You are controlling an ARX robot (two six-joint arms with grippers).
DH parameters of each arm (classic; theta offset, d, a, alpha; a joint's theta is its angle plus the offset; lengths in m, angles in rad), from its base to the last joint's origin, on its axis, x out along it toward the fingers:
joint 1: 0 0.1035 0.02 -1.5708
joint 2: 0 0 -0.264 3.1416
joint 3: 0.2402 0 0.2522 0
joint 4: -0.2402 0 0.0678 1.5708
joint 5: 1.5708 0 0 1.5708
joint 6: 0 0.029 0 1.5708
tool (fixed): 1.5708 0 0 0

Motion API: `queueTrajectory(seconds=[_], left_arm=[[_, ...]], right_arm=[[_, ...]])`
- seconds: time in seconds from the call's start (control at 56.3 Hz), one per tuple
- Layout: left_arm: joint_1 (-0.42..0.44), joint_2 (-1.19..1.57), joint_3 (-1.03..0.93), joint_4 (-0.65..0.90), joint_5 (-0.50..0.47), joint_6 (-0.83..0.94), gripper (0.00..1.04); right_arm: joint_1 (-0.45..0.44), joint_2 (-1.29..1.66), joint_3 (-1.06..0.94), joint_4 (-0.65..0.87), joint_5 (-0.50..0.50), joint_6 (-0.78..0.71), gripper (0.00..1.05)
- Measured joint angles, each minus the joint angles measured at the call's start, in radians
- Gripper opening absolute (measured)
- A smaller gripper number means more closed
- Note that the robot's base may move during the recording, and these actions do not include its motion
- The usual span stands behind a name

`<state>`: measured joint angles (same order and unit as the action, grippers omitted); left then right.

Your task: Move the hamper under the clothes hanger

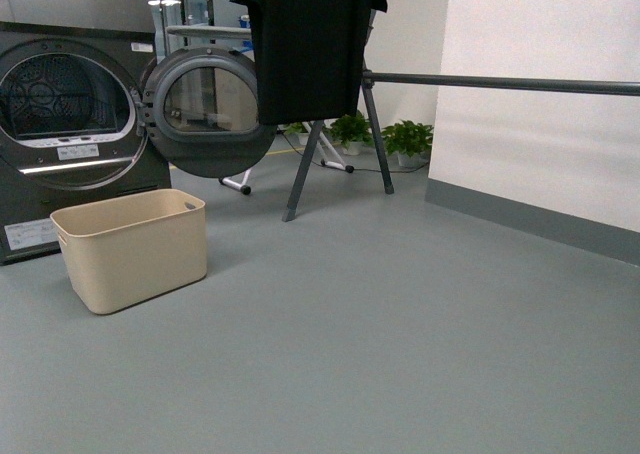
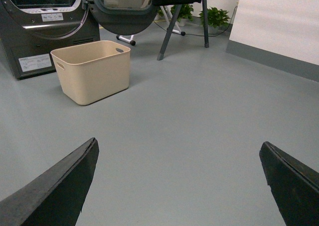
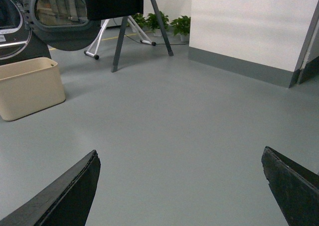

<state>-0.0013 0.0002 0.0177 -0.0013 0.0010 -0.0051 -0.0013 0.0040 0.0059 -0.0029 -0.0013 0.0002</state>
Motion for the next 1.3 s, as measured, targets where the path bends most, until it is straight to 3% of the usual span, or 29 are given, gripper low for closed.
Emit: queueTrajectory(seconds=[1.297], left_arm=[[0.000, 0.000, 0.000, 0.000, 0.000, 0.000, 0.98]], right_arm=[[0.000, 0.000, 0.000, 0.000, 0.000, 0.000, 0.97]])
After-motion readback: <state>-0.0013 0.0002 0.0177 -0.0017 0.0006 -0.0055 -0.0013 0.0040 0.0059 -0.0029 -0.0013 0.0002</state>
